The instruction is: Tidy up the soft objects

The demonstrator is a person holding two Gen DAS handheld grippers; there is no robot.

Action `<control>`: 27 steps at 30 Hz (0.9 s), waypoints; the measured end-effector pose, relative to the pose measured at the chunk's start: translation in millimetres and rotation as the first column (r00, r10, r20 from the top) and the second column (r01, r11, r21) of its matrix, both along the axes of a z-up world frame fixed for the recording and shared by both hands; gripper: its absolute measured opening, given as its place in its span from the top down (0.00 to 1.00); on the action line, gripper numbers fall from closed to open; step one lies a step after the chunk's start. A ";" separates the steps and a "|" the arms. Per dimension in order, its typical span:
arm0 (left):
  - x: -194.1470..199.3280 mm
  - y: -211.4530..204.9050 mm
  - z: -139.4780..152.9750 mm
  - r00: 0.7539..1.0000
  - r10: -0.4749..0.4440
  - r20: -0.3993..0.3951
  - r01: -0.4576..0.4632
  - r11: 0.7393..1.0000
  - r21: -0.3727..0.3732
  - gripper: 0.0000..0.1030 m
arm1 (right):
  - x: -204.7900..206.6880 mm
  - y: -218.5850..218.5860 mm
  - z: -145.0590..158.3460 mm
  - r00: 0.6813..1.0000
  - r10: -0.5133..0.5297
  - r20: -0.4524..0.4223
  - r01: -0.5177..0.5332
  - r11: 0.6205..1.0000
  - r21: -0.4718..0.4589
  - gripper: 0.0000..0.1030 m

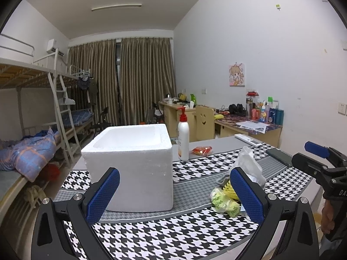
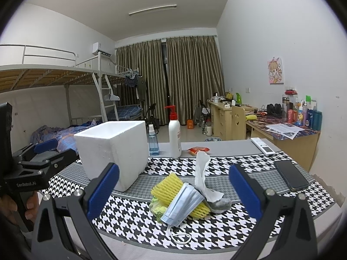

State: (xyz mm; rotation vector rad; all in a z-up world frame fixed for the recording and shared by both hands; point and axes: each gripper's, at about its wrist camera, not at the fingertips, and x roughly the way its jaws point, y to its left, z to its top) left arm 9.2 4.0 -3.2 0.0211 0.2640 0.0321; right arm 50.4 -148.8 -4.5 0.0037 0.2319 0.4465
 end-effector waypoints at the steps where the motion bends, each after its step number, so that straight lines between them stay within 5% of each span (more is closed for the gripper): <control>1: 0.1 0.4 0.2 1.000 0.001 0.001 -0.001 1.000 -0.001 0.01 | 0.5 0.2 -0.1 1.000 0.001 0.000 -0.001 1.000 0.000 0.01; 27: 40.0 -19.7 -5.9 0.990 -0.124 -0.067 0.123 0.992 -0.014 0.01 | 36.5 -14.8 -10.0 0.996 -0.062 -0.062 0.062 0.998 0.000 0.01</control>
